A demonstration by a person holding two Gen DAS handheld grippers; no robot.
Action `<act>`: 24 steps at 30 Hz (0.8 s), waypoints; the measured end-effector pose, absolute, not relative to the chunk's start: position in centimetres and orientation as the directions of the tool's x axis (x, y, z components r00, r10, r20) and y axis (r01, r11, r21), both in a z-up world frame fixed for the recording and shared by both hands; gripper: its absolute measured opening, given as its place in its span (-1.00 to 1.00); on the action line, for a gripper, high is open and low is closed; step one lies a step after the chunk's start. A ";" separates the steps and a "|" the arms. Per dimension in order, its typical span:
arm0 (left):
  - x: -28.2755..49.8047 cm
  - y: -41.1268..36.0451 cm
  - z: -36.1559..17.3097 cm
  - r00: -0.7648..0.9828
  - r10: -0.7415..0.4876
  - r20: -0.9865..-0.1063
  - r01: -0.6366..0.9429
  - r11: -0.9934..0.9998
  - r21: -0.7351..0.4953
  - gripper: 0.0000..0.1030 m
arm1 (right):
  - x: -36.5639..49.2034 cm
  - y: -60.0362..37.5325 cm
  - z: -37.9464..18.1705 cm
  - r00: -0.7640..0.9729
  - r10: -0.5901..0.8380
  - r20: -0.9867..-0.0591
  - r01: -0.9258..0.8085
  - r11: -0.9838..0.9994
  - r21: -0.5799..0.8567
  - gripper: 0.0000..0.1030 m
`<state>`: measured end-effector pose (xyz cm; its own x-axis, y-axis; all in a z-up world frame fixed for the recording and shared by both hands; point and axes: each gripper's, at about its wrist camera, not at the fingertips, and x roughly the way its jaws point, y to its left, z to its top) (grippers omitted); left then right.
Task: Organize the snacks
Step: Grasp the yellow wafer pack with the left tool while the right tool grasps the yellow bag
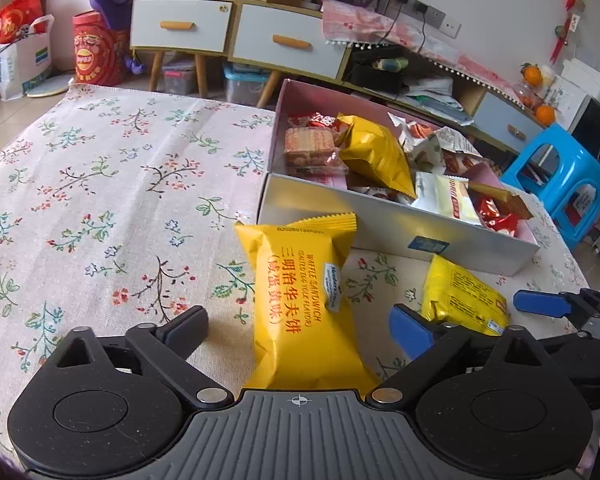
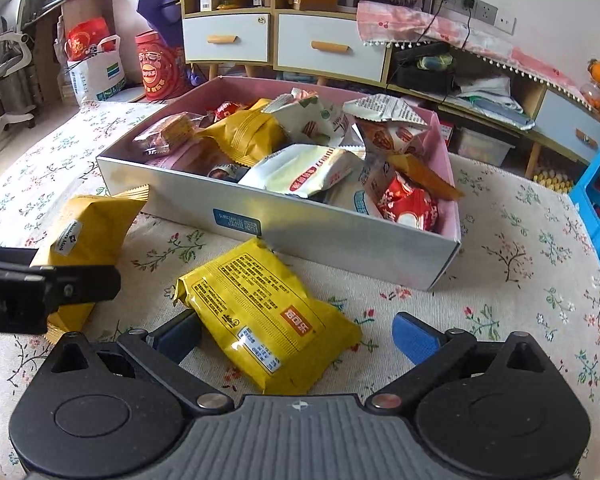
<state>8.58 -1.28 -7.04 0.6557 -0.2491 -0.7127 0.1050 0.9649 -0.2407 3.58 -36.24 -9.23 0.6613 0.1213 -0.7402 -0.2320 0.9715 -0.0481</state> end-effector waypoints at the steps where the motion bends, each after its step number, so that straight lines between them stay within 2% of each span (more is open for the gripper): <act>1: 8.6 -1.2 -7.0 0.657 -0.247 -0.712 0.105 0.966 -0.238 0.74 | 3.6 -36.2 -9.2 0.664 0.121 -0.738 -0.235 0.971 -0.052 0.71; 2: 8.6 -1.2 -7.0 0.658 -0.244 -0.712 0.106 0.966 -0.234 0.70 | 3.5 -36.1 -9.1 0.665 0.124 -0.736 -0.240 0.969 -0.054 0.69; 7: 8.6 -0.9 -6.8 0.658 -0.243 -0.713 0.115 0.968 -0.223 0.25 | 3.1 -35.6 -8.8 0.666 0.156 -0.730 -0.281 0.958 -0.052 0.35; 12: 8.4 -0.9 -6.7 0.649 -0.262 -0.714 0.134 0.963 -0.232 -0.10 | 2.9 -35.2 -8.6 0.667 0.154 -0.729 -0.290 0.955 -0.063 0.34; 17: 8.1 -1.0 -6.6 0.642 -0.266 -0.719 0.144 0.963 -0.228 -0.12 | 2.9 -35.0 -8.5 0.662 0.157 -0.733 -0.300 0.952 -0.066 0.26; 24: 8.1 -0.6 -6.5 0.631 -0.273 -0.726 0.129 0.960 -0.249 -0.16 | 2.5 -34.2 -8.2 0.651 0.169 -0.740 -0.330 0.941 -0.075 -0.04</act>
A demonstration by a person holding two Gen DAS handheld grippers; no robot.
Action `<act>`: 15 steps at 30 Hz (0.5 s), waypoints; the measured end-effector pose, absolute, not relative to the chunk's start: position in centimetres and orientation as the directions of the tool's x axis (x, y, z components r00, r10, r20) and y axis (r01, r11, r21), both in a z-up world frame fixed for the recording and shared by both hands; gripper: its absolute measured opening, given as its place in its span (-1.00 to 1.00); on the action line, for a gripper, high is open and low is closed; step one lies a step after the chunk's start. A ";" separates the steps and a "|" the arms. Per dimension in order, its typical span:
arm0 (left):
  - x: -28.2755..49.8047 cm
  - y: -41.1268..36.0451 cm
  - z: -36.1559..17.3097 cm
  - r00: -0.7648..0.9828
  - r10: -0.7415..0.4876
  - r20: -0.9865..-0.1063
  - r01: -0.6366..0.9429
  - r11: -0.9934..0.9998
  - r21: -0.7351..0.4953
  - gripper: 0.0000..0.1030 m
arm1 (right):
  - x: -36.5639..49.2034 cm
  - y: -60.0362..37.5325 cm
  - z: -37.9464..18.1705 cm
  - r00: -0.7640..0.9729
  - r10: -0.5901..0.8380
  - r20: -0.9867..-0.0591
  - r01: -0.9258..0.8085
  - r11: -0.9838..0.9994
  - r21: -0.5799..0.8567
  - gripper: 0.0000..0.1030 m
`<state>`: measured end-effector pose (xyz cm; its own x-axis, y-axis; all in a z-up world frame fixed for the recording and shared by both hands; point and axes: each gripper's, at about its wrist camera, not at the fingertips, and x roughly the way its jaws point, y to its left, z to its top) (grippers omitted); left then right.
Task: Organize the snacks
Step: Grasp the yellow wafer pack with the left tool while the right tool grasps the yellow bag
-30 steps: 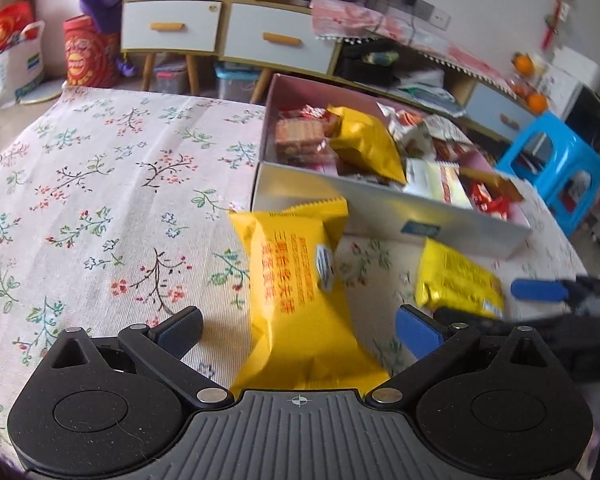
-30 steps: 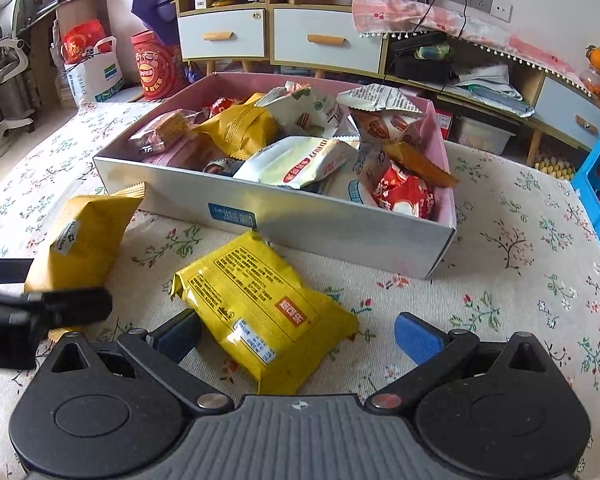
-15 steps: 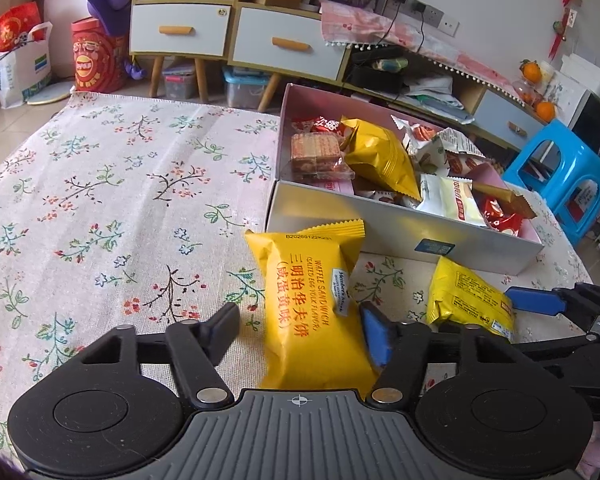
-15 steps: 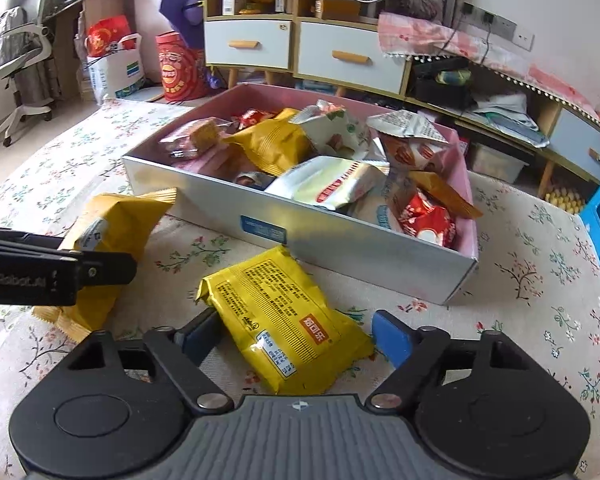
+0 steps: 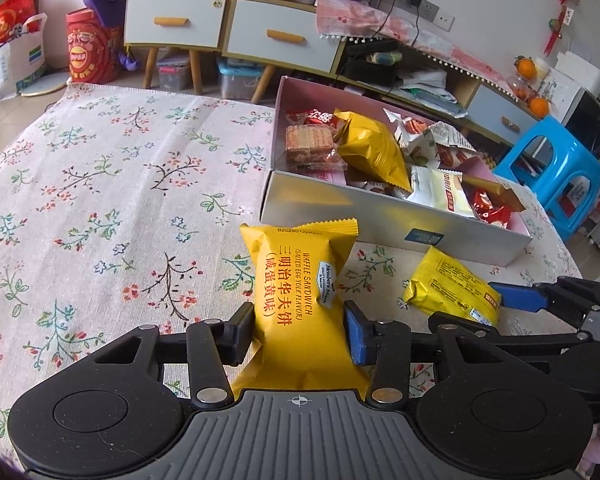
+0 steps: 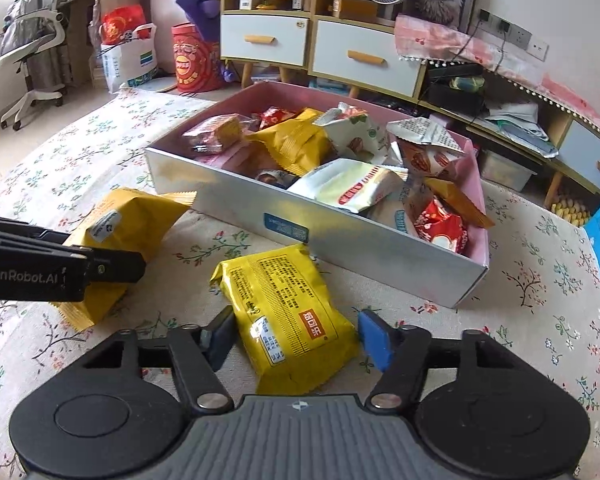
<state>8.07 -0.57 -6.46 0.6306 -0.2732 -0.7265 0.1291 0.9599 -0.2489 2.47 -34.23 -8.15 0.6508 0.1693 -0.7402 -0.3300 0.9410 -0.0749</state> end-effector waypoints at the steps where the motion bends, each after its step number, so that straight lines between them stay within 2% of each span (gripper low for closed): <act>1: 8.0 -0.5 -6.5 0.629 -0.273 -0.727 0.127 0.960 -0.251 -0.16 | 2.4 -34.1 -8.1 0.650 0.168 -0.741 -0.330 0.941 -0.076 -0.09; 15: 8.1 0.6 -5.7 0.627 -0.283 -0.726 0.100 0.953 -0.285 -0.17 | 1.7 -34.9 -6.8 0.663 0.184 -0.726 -0.315 0.948 -0.047 -0.12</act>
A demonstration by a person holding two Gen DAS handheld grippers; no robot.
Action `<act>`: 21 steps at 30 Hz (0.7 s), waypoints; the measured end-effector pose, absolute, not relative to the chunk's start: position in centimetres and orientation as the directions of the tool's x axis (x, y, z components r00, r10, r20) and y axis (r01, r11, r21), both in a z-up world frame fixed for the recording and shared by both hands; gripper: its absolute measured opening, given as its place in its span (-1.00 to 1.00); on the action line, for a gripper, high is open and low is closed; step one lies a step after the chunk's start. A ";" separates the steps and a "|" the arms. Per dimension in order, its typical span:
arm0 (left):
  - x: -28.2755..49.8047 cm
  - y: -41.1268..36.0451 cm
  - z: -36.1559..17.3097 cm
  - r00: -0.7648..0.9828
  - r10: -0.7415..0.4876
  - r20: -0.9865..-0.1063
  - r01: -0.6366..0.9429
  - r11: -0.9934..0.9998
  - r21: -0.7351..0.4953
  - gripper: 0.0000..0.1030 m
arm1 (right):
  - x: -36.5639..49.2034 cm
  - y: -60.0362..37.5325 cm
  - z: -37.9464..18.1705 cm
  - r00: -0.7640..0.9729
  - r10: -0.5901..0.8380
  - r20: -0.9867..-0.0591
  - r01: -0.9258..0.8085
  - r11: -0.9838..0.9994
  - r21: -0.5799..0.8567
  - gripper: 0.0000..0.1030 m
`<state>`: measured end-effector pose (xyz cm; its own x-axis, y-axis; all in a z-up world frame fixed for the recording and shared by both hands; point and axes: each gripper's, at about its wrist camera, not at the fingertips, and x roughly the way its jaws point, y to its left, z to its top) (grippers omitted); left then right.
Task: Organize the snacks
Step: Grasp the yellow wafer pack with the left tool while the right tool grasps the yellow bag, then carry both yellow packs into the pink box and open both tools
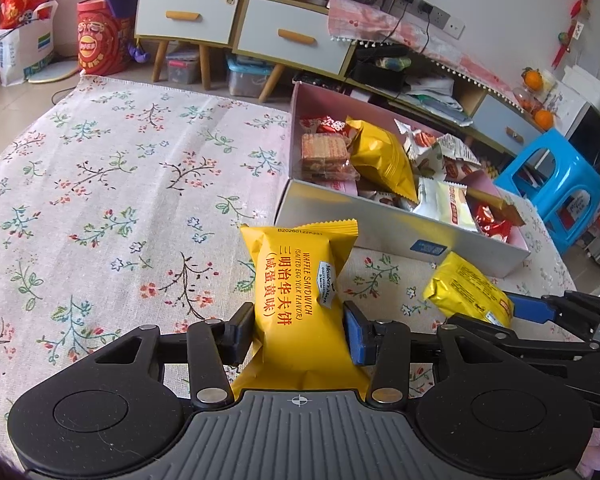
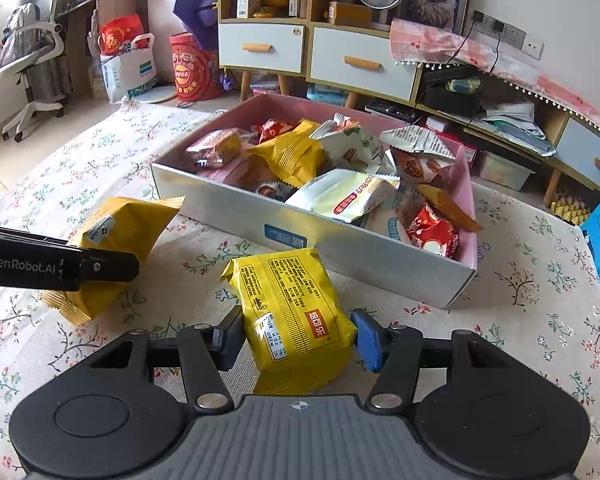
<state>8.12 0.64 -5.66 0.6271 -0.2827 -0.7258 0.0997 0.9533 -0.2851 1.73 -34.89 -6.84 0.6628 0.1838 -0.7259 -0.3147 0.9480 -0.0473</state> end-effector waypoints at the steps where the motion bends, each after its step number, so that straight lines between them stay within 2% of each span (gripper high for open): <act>1: 8.1 0.7 -5.6 0.628 -0.285 -0.725 0.099 0.952 -0.289 -0.17 | 1.6 -35.0 -6.7 0.665 0.187 -0.723 -0.315 0.948 -0.044 -0.12; 16: 7.3 1.5 -3.4 0.634 -0.345 -0.692 0.097 0.923 -0.372 -0.17 | 0.4 -35.7 -3.9 0.693 0.242 -0.679 -0.314 0.949 0.019 -0.12; 21: 7.7 1.4 -2.5 0.651 -0.349 -0.675 0.094 0.919 -0.384 -0.17 | 1.0 -36.5 -2.6 0.726 0.238 -0.646 -0.261 0.963 0.062 -0.11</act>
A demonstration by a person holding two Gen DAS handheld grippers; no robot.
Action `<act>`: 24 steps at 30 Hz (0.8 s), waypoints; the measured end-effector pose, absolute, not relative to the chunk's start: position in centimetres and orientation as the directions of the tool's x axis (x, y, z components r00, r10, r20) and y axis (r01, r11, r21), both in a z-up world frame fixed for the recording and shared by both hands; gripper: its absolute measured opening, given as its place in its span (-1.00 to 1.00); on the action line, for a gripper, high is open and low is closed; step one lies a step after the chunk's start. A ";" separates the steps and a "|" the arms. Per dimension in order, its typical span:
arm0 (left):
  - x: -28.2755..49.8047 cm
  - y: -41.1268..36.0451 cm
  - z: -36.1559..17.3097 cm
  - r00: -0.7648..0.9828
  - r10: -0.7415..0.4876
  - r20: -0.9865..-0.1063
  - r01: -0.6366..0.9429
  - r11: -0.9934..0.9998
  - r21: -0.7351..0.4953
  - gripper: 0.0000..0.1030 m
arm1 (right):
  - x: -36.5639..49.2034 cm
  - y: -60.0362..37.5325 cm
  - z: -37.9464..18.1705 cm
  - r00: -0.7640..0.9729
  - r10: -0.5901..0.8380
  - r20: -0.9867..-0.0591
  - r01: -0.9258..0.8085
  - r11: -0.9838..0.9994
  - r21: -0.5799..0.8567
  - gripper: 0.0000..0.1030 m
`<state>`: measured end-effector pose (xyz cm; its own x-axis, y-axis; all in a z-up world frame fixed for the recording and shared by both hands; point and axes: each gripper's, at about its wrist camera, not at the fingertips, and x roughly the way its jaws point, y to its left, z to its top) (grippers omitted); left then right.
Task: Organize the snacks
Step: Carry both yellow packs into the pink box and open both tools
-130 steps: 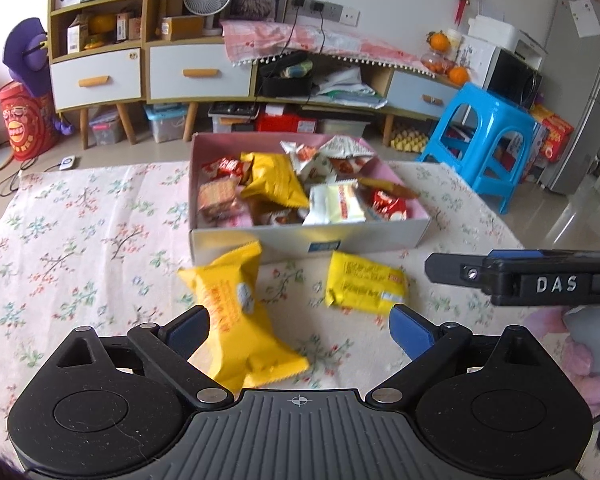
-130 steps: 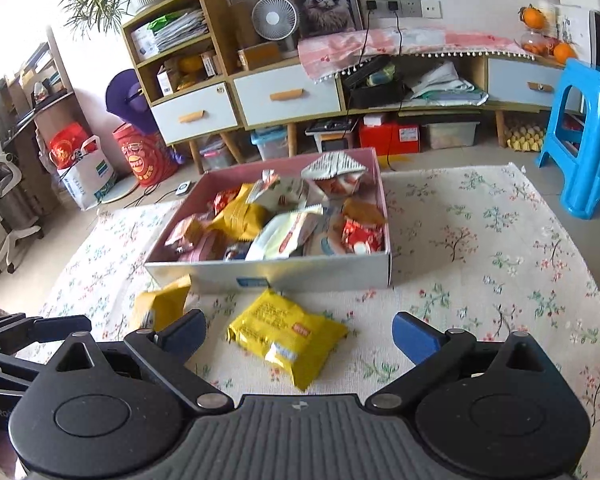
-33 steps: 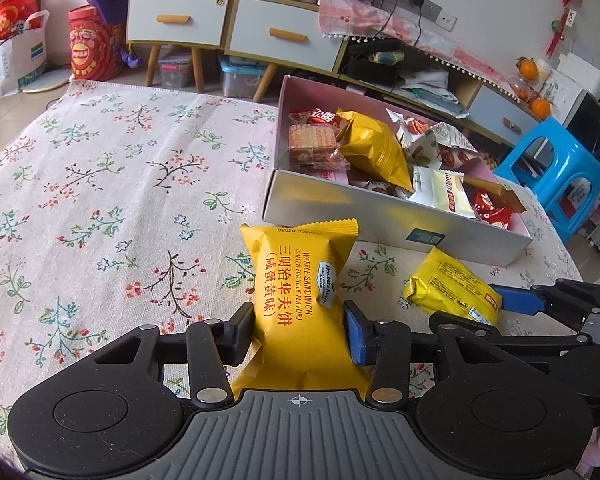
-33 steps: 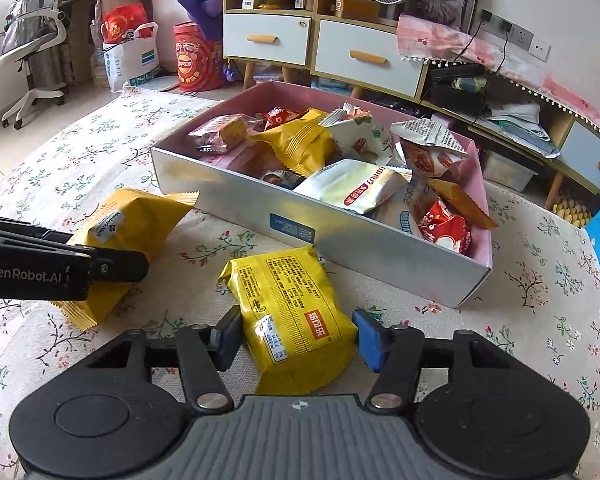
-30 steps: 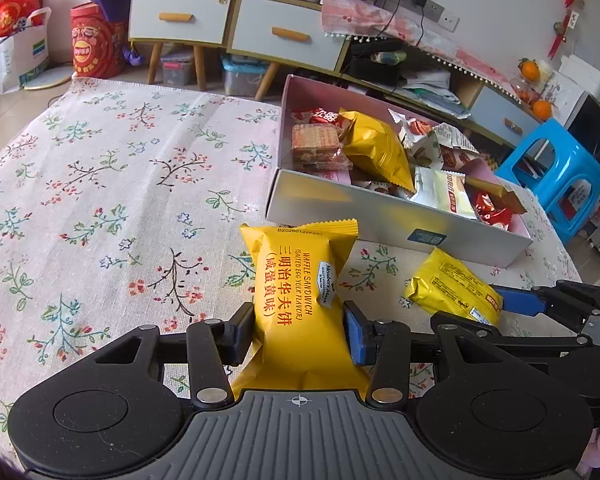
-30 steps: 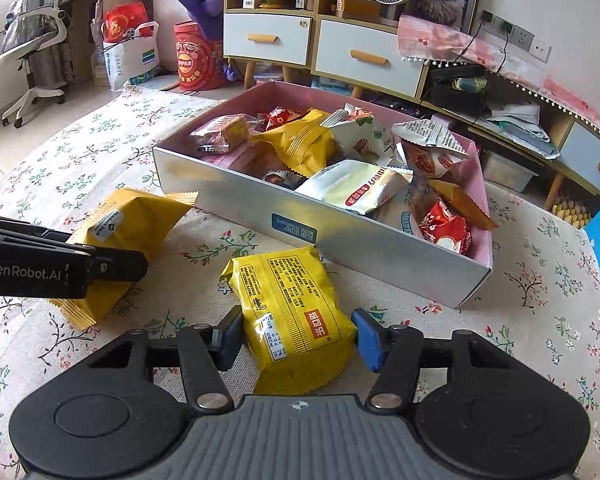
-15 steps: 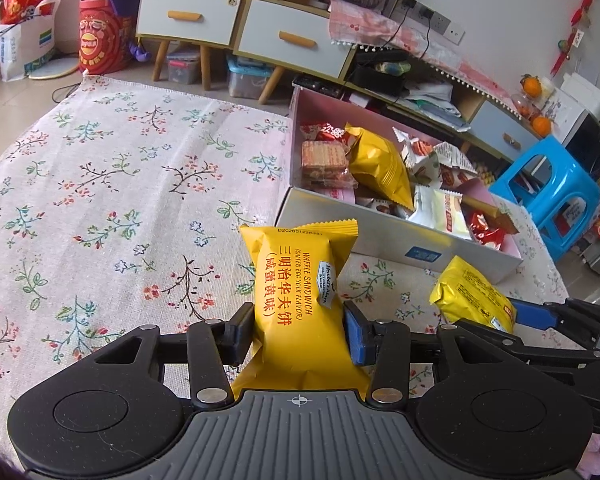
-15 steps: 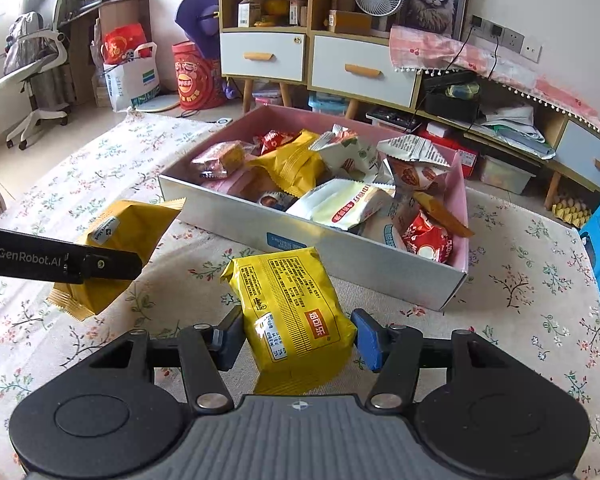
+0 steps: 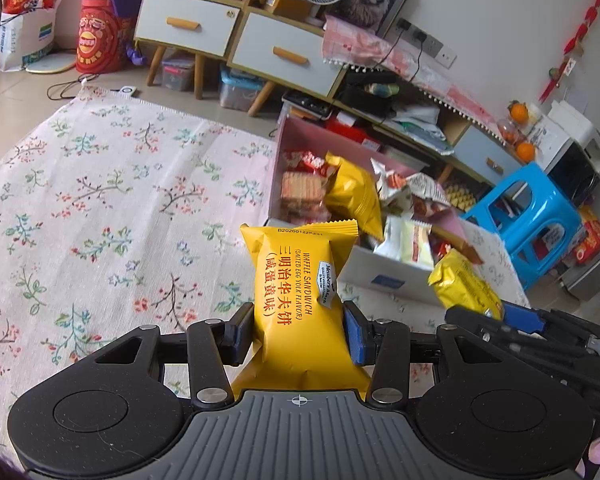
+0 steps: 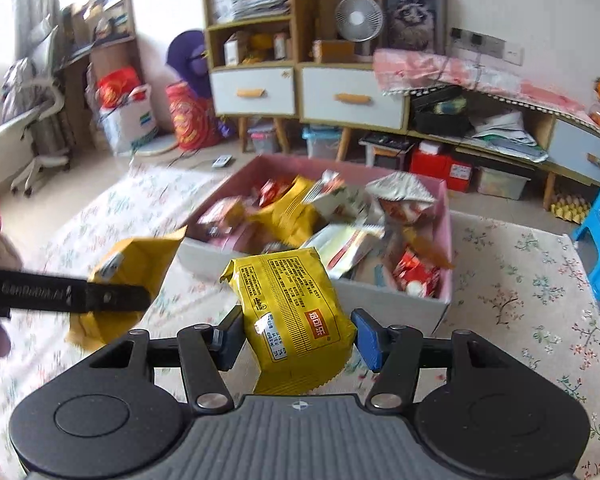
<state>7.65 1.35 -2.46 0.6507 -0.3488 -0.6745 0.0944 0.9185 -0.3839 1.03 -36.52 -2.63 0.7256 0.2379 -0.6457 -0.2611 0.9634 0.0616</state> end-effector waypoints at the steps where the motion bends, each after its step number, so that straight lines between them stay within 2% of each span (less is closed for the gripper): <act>1: 7.8 1.3 -2.3 0.654 -0.348 -0.672 0.095 0.919 -0.383 -0.17 | 1.3 -36.7 -2.5 0.733 0.229 -0.640 -0.245 0.967 0.065 -0.11; 6: 8.8 0.9 -0.9 0.671 -0.352 -0.652 0.100 0.915 -0.392 -0.17 | 3.6 -37.9 -2.3 0.748 0.184 -0.638 -0.145 0.983 0.113 -0.11; 14: 12.2 -1.5 0.2 0.709 -0.331 -0.623 0.164 0.936 -0.311 -0.16 | 6.5 -38.9 -2.8 0.771 0.117 -0.626 -0.005 0.984 0.178 -0.11; 24: 16.9 -4.7 -1.3 0.726 -0.293 -0.622 0.165 0.953 -0.255 -0.16 | 7.9 -39.8 -3.3 0.786 0.074 -0.614 0.048 0.982 0.180 -0.11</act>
<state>16.89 -4.73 -1.33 0.7258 -0.2929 -0.6225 0.1655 0.9526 -0.2553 7.89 -39.75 -3.33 0.7857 0.0742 -0.6141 0.0483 0.9824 0.1805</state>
